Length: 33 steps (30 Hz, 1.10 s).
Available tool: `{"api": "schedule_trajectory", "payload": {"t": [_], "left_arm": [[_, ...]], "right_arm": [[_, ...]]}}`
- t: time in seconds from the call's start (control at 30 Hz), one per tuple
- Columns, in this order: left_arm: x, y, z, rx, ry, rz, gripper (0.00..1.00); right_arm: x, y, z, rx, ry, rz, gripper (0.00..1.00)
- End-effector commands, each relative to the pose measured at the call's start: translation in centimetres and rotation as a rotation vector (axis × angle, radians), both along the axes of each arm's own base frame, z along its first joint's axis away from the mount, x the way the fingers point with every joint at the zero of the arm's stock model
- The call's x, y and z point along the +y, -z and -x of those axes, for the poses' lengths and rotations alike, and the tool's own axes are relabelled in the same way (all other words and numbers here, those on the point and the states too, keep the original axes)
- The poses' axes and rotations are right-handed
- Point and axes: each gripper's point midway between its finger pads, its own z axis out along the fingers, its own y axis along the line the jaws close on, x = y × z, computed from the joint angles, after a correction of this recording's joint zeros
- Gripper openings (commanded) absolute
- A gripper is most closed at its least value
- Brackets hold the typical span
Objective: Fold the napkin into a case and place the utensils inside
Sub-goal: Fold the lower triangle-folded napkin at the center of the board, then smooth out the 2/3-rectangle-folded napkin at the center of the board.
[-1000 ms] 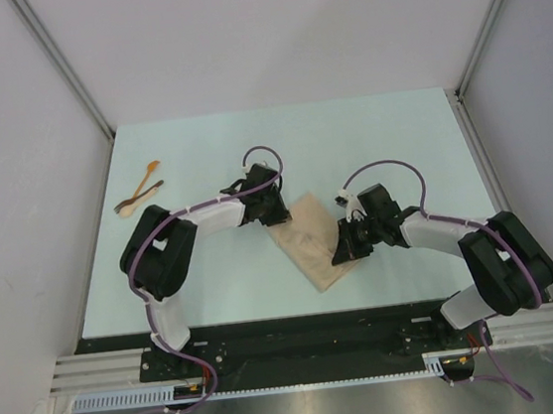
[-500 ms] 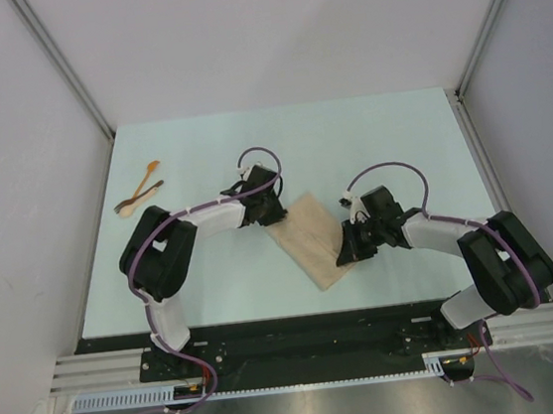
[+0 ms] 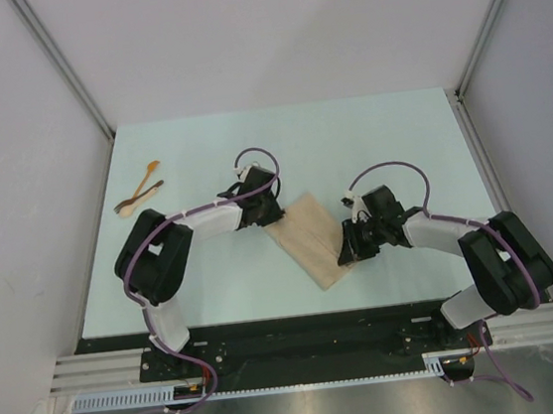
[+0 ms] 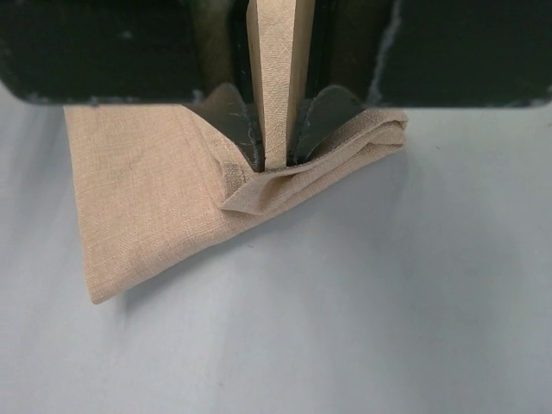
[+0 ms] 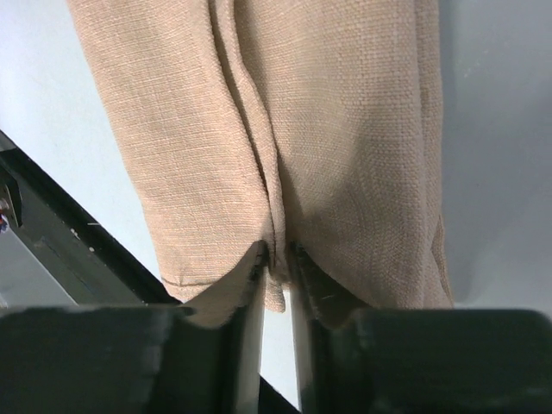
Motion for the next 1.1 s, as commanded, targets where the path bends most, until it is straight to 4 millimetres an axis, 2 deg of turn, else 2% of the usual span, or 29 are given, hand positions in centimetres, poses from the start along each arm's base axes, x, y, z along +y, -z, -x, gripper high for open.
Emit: {"api": "schedule_trajectory", "payload": {"t": [0.0,0.03,0.1,0.17,0.2,0.27,0.3,0.33,0.4,0.43,0.5,0.53,0.6,0.63,0.77,0.87,0.97,1.07], "left_arm": [[-0.6,-3.4,-0.6,-0.078,0.034,0.041,0.21],[-0.5,-3.4,-0.6,-0.075,0.033,0.039,0.21],[-0.7,-3.4,-0.5,-0.068,0.045,0.042,0.21],[-0.8,-3.0,-0.4,-0.059,0.049,0.042,0.21],[-0.8,-2.8,-0.3,-0.052,0.053,0.044,0.21],[-0.9,-2.6,-0.3,-0.052,0.054,0.044,0.20],[-0.8,-2.3,-0.2,-0.047,0.053,0.042,0.21],[-0.8,-2.3,-0.2,-0.046,0.052,0.040,0.20],[-0.8,-2.1,-0.2,-0.040,0.049,0.035,0.21],[-0.8,-2.2,-0.2,-0.044,0.050,0.038,0.20],[-0.8,-2.4,-0.4,-0.049,0.049,0.035,0.20],[-0.7,-2.4,-0.4,-0.046,0.050,0.031,0.20],[-0.9,-2.2,-0.6,-0.042,0.053,0.025,0.20],[-0.9,-2.1,-0.6,-0.043,0.054,0.027,0.20],[-1.1,-1.2,-0.8,-0.034,0.062,0.018,0.20],[-1.3,-0.7,-1.2,-0.032,0.072,0.013,0.20],[-1.6,-0.8,-1.6,-0.041,0.078,0.021,0.20],[-1.7,-1.7,-1.5,-0.047,0.084,0.028,0.20]], "right_arm": [[-0.1,-2.7,-1.7,-0.076,0.017,0.009,0.32],[-0.6,-3.1,-1.6,-0.072,0.029,0.037,0.35],[-0.8,-5.6,-2.6,-0.136,0.052,0.048,0.45],[-1.2,-6.7,-2.4,-0.156,0.069,0.083,0.54],[-0.7,-7.8,-2.2,-0.183,0.062,0.072,0.57],[0.7,-8.6,-1.8,-0.175,0.070,0.013,0.61],[2.6,-9.0,-1.6,-0.189,0.038,-0.054,0.61],[4.0,-8.6,0.0,-0.133,-0.019,-0.128,0.59],[6.3,-8.7,0.7,-0.123,-0.040,-0.205,0.51],[7.2,-7.6,2.0,-0.097,-0.076,-0.194,0.39],[8.2,-7.0,2.5,-0.096,-0.098,-0.206,0.28],[8.1,-5.6,3.4,-0.063,-0.107,-0.191,0.22],[8.4,-4.8,3.2,-0.073,-0.115,-0.214,0.19],[8.1,-3.8,3.2,-0.057,-0.109,-0.197,0.15],[6.6,-0.6,3.5,-0.020,-0.090,-0.146,0.12],[6.1,0.4,3.7,-0.006,-0.093,-0.139,0.11],[5.9,0.8,3.9,0.006,-0.097,-0.124,0.11],[6.0,-0.2,3.9,-0.001,-0.105,-0.135,0.12]]}}
